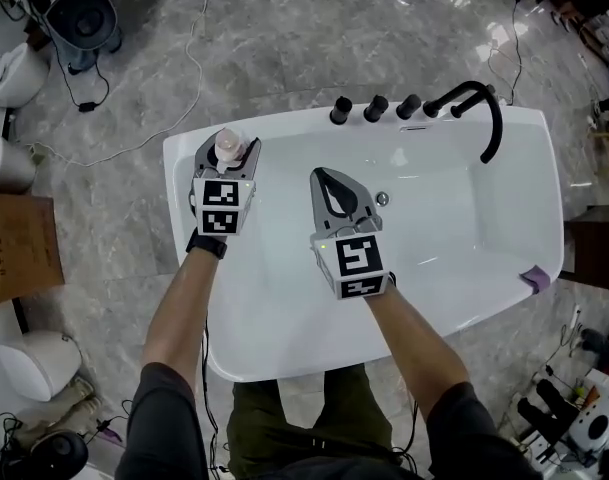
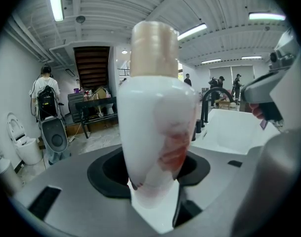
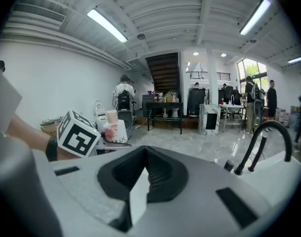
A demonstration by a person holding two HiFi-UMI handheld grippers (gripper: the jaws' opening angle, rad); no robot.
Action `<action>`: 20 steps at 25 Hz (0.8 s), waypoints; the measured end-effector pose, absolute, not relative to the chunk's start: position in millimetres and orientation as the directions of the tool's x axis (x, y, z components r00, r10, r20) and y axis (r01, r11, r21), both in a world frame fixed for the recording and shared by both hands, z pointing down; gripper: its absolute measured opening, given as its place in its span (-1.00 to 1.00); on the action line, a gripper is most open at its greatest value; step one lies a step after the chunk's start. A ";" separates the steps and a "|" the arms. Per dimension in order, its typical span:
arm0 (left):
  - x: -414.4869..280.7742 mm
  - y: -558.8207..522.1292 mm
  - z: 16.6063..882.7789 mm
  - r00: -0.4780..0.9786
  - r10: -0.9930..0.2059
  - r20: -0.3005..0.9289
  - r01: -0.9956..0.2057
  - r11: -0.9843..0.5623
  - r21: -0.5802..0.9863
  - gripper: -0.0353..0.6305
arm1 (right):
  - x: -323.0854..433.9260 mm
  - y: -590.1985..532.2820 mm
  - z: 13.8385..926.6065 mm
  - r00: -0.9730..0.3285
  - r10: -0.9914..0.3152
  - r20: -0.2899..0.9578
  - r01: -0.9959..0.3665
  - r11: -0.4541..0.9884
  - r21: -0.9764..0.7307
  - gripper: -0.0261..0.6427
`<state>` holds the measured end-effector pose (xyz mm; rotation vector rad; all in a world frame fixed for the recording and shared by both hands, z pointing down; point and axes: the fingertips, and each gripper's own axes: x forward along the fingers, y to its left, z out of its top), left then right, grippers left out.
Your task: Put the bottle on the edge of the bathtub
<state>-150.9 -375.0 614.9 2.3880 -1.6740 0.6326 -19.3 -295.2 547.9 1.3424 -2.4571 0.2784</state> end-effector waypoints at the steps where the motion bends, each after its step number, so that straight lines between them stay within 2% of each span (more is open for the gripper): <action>1: -151.2 -379.3 621.4 0.281 -0.859 0.428 -0.927 -0.358 -0.111 -0.21 | -18.2 -297.6 552.8 -0.505 -0.777 0.376 -0.841 0.541 -0.012 -0.92; 11: -166.5 -412.9 675.3 0.239 -0.863 0.445 -0.940 -0.320 -0.115 -0.20 | -18.9 -313.1 585.8 -0.514 -0.765 0.387 -0.831 0.556 -0.005 -0.92; 20: -158.7 -438.4 695.9 0.261 -0.861 0.437 -0.929 -0.346 -0.128 -0.20 | -10.0 -326.4 611.1 -0.505 -0.766 0.397 -0.837 0.547 -0.010 -0.92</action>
